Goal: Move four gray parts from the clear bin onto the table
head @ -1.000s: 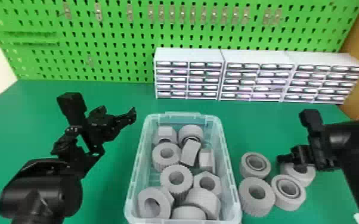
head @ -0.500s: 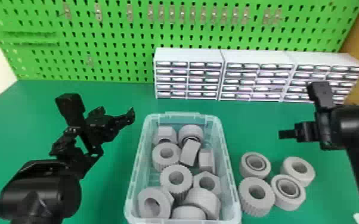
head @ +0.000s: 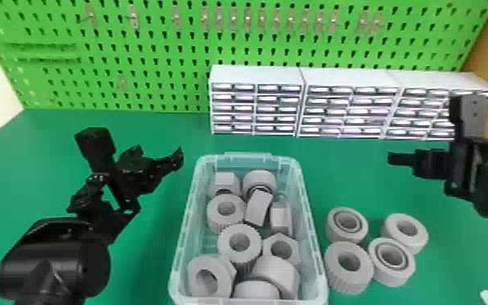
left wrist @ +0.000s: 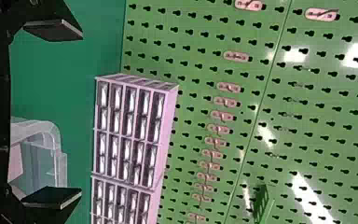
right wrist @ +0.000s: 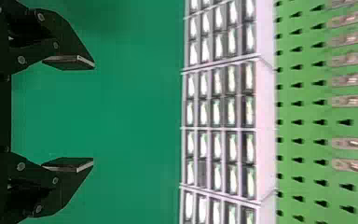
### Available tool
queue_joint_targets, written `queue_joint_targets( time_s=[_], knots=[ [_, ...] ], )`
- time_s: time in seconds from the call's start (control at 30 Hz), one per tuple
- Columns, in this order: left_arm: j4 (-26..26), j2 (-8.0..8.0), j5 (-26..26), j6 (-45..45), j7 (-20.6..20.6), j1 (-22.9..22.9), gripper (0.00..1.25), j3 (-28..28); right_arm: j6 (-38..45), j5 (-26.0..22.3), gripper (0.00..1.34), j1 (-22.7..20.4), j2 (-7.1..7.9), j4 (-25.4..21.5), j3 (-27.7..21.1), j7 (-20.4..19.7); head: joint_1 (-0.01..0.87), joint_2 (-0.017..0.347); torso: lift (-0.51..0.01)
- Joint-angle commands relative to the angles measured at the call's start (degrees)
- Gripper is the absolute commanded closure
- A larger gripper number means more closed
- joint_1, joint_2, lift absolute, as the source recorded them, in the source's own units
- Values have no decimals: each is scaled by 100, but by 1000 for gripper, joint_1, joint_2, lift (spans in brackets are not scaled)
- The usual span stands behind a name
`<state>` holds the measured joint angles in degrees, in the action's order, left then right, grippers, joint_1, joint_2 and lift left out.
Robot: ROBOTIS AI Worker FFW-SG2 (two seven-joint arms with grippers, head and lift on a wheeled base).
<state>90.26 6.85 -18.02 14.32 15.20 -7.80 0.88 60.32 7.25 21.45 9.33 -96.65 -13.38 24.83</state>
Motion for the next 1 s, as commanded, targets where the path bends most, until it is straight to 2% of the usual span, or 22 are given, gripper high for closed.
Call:
queue_joint_targets(
  time_s=[0.0, 0.13, 0.37, 0.5, 0.73, 0.97],
  knots=[
    [0, 0, 0, 0, 0, 7, 108, -9, -601, -329, 521, -202, -81, -91, -191, -163, 678, 34, -50],
    [0, 0, 0, 0, 0, 7, 108, -26, -1400, -856, 521, -475, -257, -91, -446, -602, 678, 34, -50],
    [44, 0, -44, -9, 0, -11, 108, -17, -2508, -1032, 521, -782, -459, -100, -648, -813, 678, 34, -50],
    [220, 0, 123, -17, 0, -11, 108, -70, -3070, -1059, 521, -897, -591, -100, -683, -857, 678, 34, -50],
    [589, 0, 905, -97, -9, -28, 108, -26, -3563, -1182, 519, -1125, -547, -276, -499, -857, 678, 34, -50],
    [826, 0, 1055, -281, -211, 42, 108, 0, -3967, -944, 519, -1371, -520, -715, -534, -857, 678, 34, -50]
  ],
)
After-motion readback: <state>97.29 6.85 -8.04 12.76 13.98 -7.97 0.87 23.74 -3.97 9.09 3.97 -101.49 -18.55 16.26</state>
